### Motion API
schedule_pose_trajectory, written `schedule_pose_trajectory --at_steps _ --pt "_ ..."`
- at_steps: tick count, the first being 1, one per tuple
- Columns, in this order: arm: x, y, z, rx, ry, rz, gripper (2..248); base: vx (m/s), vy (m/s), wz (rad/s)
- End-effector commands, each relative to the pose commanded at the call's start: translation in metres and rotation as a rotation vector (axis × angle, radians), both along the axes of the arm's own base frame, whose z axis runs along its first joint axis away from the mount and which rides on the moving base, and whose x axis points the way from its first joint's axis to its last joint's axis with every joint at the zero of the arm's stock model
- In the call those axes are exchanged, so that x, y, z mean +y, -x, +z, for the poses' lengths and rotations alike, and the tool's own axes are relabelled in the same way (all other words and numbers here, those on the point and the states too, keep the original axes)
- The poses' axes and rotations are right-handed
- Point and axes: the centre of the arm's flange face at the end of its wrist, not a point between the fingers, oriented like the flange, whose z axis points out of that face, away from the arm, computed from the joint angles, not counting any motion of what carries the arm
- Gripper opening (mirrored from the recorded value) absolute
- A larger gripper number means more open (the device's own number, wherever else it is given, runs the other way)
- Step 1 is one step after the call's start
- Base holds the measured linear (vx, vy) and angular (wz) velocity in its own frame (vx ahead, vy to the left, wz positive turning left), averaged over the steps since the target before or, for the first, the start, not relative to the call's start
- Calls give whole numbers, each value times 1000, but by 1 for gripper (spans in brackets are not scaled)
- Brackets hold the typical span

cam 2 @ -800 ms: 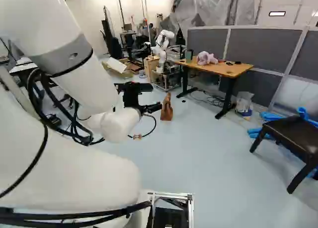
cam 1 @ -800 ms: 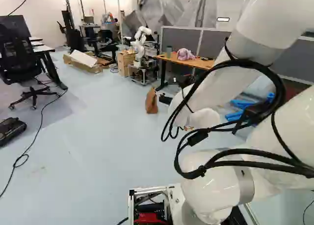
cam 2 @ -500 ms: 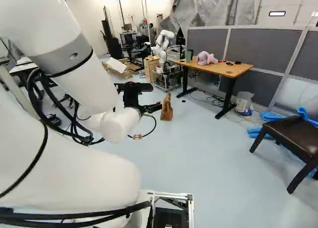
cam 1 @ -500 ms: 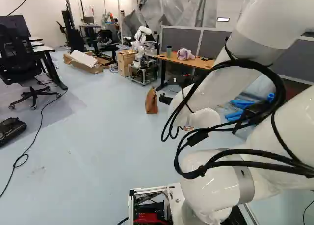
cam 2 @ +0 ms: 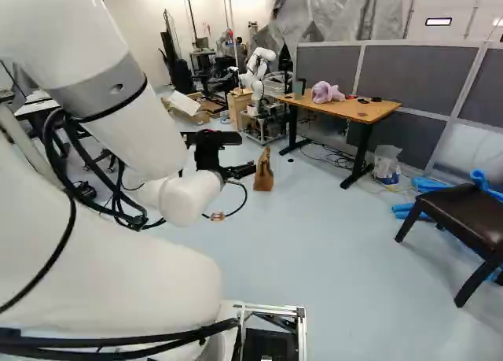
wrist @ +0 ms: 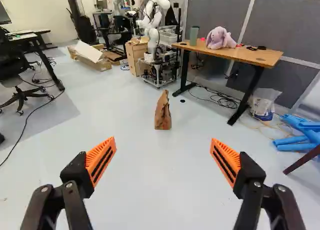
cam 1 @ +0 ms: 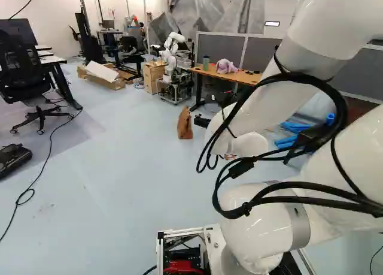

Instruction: Pick up the bag on the ground and place it on the table

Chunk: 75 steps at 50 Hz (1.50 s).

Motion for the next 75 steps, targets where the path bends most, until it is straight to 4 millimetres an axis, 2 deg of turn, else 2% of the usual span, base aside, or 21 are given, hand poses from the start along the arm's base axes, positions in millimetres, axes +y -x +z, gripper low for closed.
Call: schedule_pose_trajectory --at_steps 43,75 --pt "0 0 0 0 0 0 247 58 -1 -4" --pt "0 0 0 0 0 0 247 116 0 -9"
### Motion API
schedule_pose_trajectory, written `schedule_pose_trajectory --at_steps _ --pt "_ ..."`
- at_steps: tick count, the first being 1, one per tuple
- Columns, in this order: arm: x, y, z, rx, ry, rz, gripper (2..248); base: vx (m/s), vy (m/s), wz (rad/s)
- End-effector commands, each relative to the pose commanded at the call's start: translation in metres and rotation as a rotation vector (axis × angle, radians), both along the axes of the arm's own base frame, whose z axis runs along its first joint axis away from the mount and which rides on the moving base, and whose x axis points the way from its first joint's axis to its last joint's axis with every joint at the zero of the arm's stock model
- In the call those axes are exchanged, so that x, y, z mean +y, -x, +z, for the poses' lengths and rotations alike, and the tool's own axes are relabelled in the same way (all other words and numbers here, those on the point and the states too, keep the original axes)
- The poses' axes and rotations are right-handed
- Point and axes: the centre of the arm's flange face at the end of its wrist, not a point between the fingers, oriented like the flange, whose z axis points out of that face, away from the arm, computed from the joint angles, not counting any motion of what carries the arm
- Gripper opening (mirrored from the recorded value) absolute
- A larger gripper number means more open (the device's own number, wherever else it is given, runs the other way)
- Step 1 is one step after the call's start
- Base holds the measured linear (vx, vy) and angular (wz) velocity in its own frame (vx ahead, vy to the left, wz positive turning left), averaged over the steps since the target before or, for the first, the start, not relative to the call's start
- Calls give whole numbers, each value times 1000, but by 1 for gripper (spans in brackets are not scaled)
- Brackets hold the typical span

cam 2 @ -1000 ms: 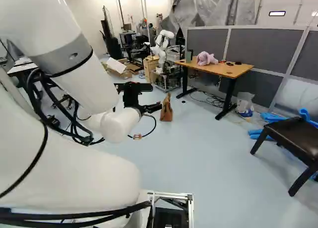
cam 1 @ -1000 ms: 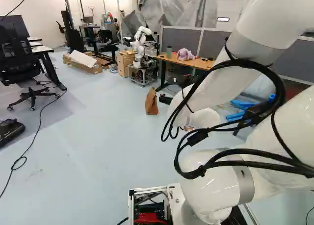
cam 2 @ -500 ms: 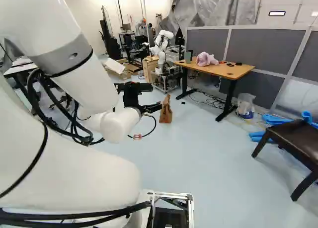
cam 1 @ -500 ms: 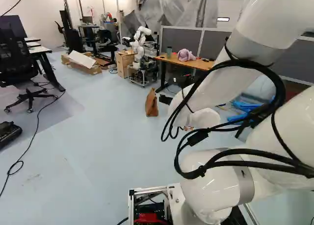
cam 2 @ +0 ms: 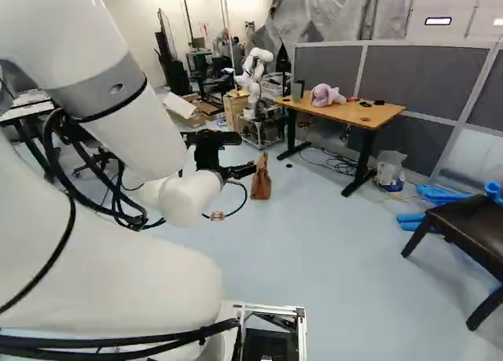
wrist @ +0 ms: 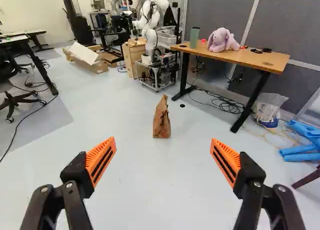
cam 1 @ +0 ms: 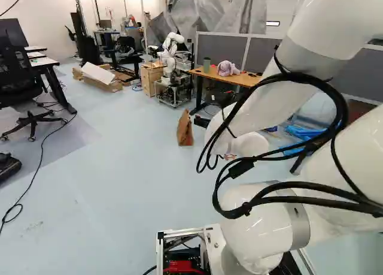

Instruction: Pick up the bag on the ground and place it on the table

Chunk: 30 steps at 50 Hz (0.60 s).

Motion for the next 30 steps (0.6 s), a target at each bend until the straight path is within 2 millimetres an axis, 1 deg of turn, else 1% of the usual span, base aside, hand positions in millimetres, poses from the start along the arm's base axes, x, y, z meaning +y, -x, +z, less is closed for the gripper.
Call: schedule_pose_trajectory --at_steps 30 --pt "0 0 0 0 0 0 247 129 -1 -12"
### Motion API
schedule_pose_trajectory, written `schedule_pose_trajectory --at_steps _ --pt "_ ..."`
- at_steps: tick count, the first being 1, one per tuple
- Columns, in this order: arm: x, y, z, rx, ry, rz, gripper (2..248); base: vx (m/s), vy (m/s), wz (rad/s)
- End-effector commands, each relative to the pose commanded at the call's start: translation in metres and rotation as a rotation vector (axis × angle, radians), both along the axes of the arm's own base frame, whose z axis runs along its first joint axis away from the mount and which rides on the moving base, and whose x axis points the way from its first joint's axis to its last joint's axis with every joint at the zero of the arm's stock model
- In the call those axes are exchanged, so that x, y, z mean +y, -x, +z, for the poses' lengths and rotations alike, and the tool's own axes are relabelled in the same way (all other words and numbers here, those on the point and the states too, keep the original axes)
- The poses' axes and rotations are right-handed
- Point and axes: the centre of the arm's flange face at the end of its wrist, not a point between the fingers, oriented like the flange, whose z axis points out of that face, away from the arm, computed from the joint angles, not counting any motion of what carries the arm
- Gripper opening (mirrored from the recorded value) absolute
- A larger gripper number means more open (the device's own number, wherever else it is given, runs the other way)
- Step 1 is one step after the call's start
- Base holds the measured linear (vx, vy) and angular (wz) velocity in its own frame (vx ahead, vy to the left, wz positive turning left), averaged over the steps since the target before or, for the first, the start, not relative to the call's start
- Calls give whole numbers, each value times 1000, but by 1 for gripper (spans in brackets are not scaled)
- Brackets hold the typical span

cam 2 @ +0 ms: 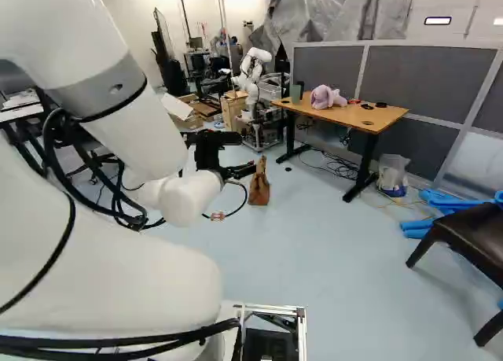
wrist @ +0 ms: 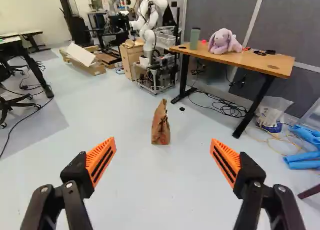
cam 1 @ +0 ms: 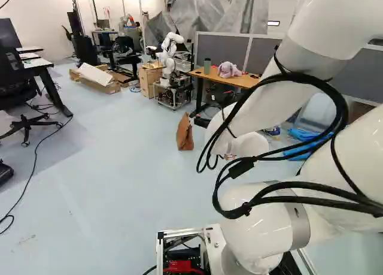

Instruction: Pick up the bag on the ground and place it on the table

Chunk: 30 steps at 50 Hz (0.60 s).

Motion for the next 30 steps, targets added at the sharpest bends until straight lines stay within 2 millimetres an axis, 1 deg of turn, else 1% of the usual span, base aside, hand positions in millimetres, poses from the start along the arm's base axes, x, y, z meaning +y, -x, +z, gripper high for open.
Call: schedule_pose_trajectory --at_steps 30 --pt "0 0 0 0 0 0 247 129 -1 -11"
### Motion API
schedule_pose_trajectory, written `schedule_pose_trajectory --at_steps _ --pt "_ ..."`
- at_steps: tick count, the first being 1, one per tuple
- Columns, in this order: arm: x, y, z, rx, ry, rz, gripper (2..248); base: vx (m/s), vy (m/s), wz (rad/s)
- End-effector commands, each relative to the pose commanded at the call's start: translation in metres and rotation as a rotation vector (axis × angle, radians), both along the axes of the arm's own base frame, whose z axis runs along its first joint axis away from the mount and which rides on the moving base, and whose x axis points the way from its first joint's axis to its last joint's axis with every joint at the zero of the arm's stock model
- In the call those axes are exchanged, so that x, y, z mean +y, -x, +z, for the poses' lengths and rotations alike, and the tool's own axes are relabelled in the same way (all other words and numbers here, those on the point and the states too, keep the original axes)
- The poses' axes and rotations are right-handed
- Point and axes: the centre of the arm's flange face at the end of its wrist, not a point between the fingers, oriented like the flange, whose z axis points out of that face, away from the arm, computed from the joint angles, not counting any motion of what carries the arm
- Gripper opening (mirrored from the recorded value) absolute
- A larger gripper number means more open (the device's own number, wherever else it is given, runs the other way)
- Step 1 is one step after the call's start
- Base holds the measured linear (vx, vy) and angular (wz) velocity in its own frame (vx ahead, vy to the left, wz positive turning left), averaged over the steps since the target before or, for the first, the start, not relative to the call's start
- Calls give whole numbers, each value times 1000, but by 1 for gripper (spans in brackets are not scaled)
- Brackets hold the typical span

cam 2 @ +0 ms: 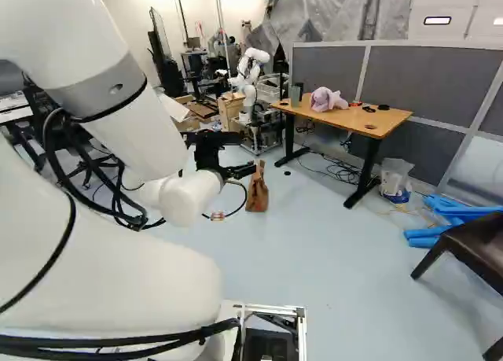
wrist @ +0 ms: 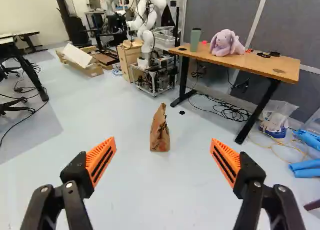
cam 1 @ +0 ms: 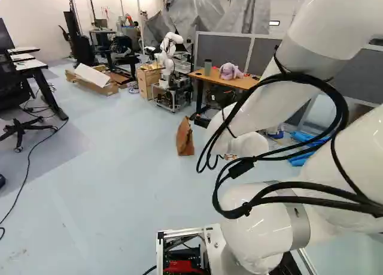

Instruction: Pick up the bag on the ground and place it on the table

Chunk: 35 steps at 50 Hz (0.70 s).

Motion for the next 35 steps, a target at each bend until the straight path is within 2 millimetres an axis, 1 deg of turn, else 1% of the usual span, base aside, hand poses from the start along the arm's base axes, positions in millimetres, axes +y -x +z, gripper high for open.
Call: schedule_pose_trajectory --at_steps 35 --pt "0 0 0 0 0 0 247 114 0 -10"
